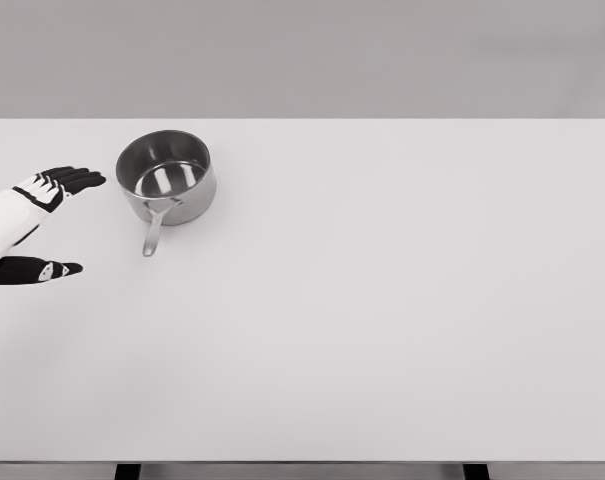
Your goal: Rotate pot handle
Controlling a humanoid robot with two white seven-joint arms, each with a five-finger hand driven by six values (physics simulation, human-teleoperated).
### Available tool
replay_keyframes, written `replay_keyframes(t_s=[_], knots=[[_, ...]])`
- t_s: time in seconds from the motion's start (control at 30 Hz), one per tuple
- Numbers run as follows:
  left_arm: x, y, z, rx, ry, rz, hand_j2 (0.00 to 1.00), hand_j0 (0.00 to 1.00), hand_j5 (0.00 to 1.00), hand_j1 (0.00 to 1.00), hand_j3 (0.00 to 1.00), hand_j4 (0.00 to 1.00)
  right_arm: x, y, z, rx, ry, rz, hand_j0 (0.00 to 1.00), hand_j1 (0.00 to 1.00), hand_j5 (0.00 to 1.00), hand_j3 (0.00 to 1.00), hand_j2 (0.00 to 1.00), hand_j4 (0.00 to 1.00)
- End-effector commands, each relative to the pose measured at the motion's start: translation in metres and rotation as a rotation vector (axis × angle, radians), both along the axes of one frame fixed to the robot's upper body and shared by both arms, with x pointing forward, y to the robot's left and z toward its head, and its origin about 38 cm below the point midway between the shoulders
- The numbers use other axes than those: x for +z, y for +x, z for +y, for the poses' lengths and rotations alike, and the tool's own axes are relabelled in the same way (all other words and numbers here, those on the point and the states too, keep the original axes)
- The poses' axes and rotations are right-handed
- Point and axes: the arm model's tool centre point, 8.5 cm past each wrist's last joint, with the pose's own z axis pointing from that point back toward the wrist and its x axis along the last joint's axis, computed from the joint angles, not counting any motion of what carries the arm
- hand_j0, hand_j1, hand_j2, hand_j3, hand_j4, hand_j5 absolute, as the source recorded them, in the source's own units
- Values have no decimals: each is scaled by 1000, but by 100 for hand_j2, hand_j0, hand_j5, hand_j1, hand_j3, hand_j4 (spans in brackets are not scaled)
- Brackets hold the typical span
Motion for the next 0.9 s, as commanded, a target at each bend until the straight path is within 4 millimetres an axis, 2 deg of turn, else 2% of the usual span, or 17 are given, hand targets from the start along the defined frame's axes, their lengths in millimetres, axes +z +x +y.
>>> replay_keyframes(t_s=[0.0,0.17,0.23,0.3,0.37,0.43,0.5,0.53,0.63,0.67,0.73,0.87], knots=[[1,0,1,1,-7,0,100,100,100,100,100,100,0,0,0,0,0,0,100,100,100,100,100,100],[0,0,1,1,-12,2,100,100,100,100,100,100,0,0,0,0,1,1,100,100,100,100,100,100],[-6,-7,-1,-5,-13,20,100,100,100,100,100,100,0,0,0,0,0,0,100,100,100,100,100,100],[4,-6,1,5,-17,-13,100,100,100,100,100,100,0,0,0,0,0,0,100,100,100,100,100,100],[25,-10,-2,-11,3,-70,100,100,100,100,100,100,0,0,0,-1,0,0,100,100,100,100,100,100],[35,-11,3,-81,42,0,100,100,100,100,100,100,0,0,0,0,1,1,100,100,100,100,100,100],[39,-13,-5,-210,9,111,100,100,100,100,100,100,0,0,0,0,1,1,100,100,100,100,100,100],[60,-8,-5,-245,-38,82,100,100,100,100,100,100,0,0,0,-1,0,0,100,100,100,100,100,100],[85,2,-23,-380,-126,119,100,100,100,100,100,100,0,0,0,0,0,0,100,100,100,100,100,100],[103,7,-29,-430,-162,111,100,100,100,100,100,100,0,0,0,0,1,1,100,100,100,100,100,100],[114,12,-37,-476,-198,115,100,100,100,100,100,100,0,0,0,0,0,0,100,100,100,100,100,100],[99,13,-55,-556,-298,223,100,100,100,100,100,100,0,0,0,-1,0,0,100,100,100,100,100,100]])
